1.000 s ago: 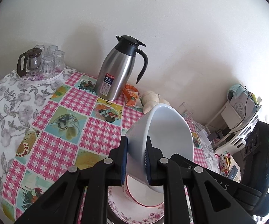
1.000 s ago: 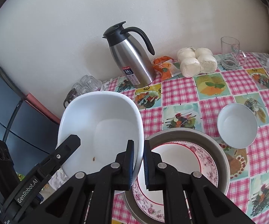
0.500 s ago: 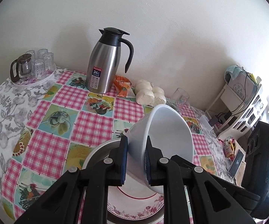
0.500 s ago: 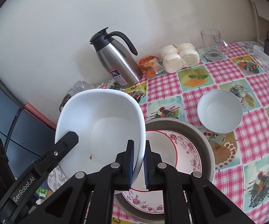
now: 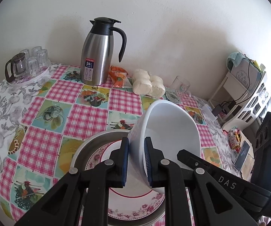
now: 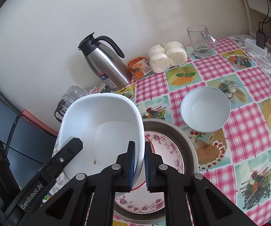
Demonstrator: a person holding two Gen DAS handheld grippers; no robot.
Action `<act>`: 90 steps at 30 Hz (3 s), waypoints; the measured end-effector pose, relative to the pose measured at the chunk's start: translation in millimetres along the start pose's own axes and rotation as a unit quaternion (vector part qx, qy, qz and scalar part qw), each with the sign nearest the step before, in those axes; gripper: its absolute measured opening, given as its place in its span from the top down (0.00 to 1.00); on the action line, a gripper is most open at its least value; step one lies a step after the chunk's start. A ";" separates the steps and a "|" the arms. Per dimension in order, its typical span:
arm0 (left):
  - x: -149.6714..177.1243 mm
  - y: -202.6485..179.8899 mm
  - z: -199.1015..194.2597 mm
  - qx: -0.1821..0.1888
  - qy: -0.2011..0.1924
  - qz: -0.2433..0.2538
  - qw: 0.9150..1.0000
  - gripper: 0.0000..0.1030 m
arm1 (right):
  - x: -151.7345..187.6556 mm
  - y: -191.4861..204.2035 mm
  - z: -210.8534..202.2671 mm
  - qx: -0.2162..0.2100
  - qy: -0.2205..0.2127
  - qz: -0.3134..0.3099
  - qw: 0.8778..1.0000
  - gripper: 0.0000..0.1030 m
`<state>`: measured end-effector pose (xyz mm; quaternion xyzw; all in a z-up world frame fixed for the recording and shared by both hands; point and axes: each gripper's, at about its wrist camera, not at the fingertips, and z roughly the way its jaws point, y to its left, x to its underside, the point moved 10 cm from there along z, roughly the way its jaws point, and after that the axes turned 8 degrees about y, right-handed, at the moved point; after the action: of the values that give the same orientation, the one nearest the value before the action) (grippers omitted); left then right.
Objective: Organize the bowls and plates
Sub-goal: 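Lift the white square bowl with both tools and carry it over the basin, then lower the white square bowl into the red-rimmed bowl in the basin, then open both tools and lift them away from the square bowl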
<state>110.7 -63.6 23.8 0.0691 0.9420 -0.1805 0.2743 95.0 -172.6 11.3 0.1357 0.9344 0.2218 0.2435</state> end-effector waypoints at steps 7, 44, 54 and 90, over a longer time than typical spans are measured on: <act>6.1 13.8 12.1 0.000 0.021 -0.024 0.999 0.83 | 3.5 -0.5 13.0 0.006 0.012 -0.002 1.000 0.90; 31.3 51.7 46.6 0.016 0.101 -0.115 0.988 0.84 | 20.1 -1.8 52.1 0.027 0.063 -0.006 0.998 0.82; 26.7 53.8 39.0 0.022 0.088 -0.121 0.989 0.84 | 15.2 1.6 41.0 0.022 0.047 -0.011 0.999 0.81; 24.3 108.2 22.0 -0.163 0.059 -0.132 0.976 0.10 | 2.4 -20.6 25.3 0.110 0.005 -0.048 0.993 0.06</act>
<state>125.9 29.0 -39.3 -0.0910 0.9741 -0.0544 0.1999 103.0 -180.8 -19.4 0.1153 0.9597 0.1064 0.2330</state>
